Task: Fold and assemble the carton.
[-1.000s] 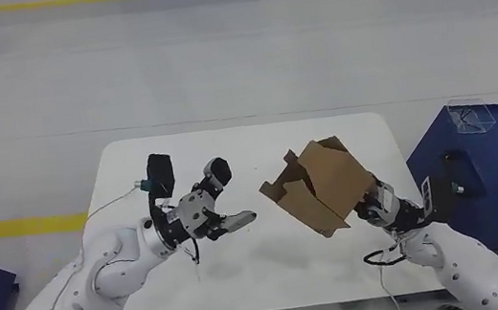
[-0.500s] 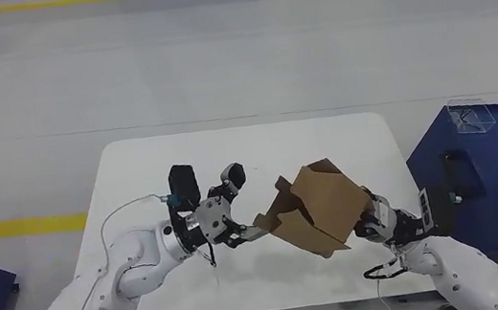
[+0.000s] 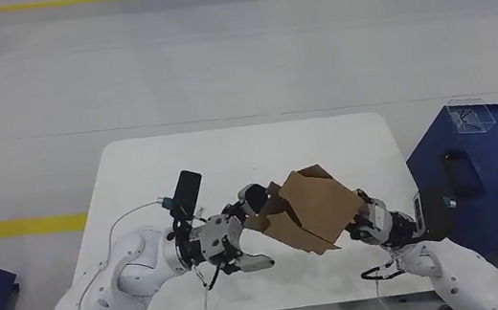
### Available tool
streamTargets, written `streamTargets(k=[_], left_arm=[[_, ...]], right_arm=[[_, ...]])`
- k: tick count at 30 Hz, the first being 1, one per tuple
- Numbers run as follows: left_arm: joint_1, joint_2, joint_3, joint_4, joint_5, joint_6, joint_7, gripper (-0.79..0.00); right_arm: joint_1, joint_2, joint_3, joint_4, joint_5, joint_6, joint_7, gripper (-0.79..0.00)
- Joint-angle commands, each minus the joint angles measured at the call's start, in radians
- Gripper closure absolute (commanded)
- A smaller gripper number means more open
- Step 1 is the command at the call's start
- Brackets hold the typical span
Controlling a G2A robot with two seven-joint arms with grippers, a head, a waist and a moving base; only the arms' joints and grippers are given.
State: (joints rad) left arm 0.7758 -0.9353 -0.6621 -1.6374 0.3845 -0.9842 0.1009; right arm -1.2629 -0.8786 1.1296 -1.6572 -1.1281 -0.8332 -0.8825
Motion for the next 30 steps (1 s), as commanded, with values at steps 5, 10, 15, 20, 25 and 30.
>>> streamTargets(k=[5, 10, 15, 20, 25, 30], left_arm=[[0.01, -0.015, -0.038, 0.012, 0.125, 0.109, 0.001, -0.785], [0.026, -0.032, -0.045, 0.021, 0.193, 0.123, 0.036, -0.785], [0.035, -0.045, -0.039, 0.022, 0.106, 0.028, 0.032, -0.785], [0.036, -0.046, -0.02, -0.016, -0.036, -0.028, -0.035, -0.785], [0.033, -0.034, -0.005, -0.072, -0.179, -0.028, -0.133, -0.785], [0.039, -0.023, -0.011, -0.1, -0.247, -0.028, -0.207, -0.785]], right_arm=[[-0.006, -0.009, -0.003, -0.007, 0.025, -0.037, 0.005, 0.0], [-0.018, -0.015, 0.001, -0.024, 0.027, -0.057, 0.019, 0.0], [-0.024, -0.021, 0.009, -0.021, 0.021, -0.059, 0.033, 0.0], [-0.028, -0.028, 0.013, -0.024, 0.001, -0.046, 0.056, 0.0], [-0.03, -0.036, 0.009, -0.024, -0.034, -0.023, 0.065, 0.0], [-0.029, -0.044, 0.01, -0.02, -0.076, 0.022, 0.064, 0.0]])
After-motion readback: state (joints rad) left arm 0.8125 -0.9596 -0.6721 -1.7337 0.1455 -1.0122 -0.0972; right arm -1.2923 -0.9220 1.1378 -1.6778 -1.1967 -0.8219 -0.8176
